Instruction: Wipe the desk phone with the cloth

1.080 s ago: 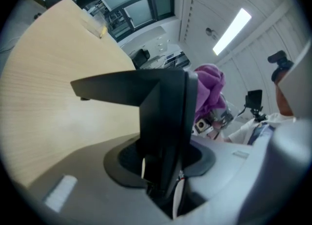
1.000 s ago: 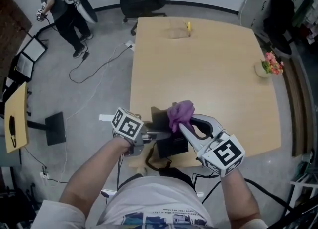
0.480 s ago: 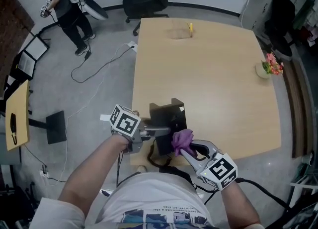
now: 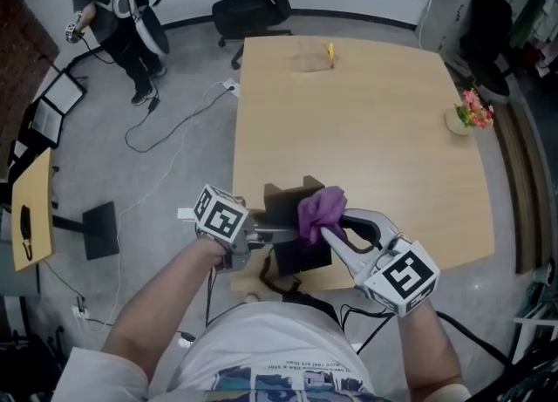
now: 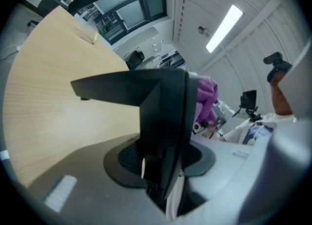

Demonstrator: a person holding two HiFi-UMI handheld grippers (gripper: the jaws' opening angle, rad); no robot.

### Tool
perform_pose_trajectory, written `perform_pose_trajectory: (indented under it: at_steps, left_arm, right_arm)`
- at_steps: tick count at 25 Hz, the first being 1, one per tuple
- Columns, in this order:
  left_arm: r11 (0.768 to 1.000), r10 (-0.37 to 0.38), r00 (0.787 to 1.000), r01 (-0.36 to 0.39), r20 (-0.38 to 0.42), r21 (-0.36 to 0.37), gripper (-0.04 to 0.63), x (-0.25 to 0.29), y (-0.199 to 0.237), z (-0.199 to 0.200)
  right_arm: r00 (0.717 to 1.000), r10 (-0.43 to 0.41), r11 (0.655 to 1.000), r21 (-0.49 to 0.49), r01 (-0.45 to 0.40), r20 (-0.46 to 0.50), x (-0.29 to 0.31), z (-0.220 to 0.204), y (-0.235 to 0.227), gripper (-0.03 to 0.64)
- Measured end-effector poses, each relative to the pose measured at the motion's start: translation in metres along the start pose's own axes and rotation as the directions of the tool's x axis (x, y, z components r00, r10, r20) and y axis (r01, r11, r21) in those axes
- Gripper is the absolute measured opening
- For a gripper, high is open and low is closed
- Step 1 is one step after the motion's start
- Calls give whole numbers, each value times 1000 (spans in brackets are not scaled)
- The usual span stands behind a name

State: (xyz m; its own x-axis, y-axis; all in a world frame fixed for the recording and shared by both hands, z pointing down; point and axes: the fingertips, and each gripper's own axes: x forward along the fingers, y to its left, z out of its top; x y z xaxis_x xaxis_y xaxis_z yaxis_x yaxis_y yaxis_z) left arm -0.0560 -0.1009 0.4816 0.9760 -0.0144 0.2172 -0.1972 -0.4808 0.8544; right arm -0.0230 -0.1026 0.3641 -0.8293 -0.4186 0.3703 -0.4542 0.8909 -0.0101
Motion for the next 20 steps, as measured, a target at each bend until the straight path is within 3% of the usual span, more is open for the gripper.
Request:
perform_pose_trajectory:
  at_steps: [5,20]
  left_arm:
    - [1000,-14,1000,14,-9,9,178,-1,-5,-2]
    - [1000,-29,999,29,24,13,178,-10,-6,0]
  right_arm:
    - [999,-35,999,-5,35,-8,14,4,-19,91]
    - [975,61,991,132,-32,-216,-20,-107,45,91]
